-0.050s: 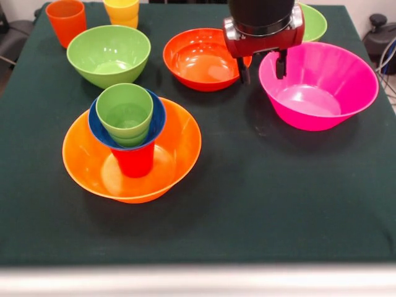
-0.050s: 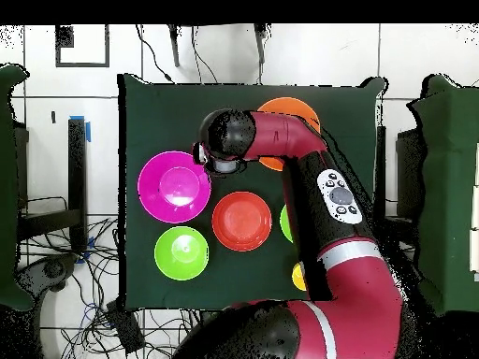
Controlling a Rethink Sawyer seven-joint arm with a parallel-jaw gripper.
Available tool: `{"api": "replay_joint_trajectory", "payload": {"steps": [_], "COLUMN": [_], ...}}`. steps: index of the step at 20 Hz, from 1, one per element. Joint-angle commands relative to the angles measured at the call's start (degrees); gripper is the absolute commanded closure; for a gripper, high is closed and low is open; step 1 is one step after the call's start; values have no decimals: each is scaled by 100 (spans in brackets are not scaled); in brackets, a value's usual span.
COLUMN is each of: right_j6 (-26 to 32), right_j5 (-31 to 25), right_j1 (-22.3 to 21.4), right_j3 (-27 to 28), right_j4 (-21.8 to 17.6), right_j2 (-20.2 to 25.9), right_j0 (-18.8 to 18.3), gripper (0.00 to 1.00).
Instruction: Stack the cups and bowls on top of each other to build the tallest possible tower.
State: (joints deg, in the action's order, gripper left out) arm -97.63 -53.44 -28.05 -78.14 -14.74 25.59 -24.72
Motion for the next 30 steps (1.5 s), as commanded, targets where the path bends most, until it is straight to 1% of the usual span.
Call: {"api": "replay_joint_trajectory", "payload": {"steps": [1,4,7,9,12,13,14,15,17,22,23,26,28,30], "right_j6": [-38,38,132,165,329,412,484,557,621,848,885,863,880,881], "right_j5": [255,415,560,648,591,606,546,498,486,199,161,-18,-119,-129], "right_j1": [493,582,857,964,1102,1224,1335,1390,1382,1608,1609,1655,1799,1848], "right_j3": [-137,-235,-132,-74,17,98,239,272,199,444,407,456,667,748], "right_j4": [-172,-276,-364,-406,-459,-454,-456,-433,-432,-467,-458,-384,-382,-386], "right_j2": [-27,-45,-50,-55,-53,-15,3,37,66,74,86,86,75,79], "right_j0": [87,63,54,62,54,27,42,15,-33,-32,-65,-77,-26,-10], "gripper": [0,0,0,0,0,0,0,0,0,0,0,0,0,0]}}
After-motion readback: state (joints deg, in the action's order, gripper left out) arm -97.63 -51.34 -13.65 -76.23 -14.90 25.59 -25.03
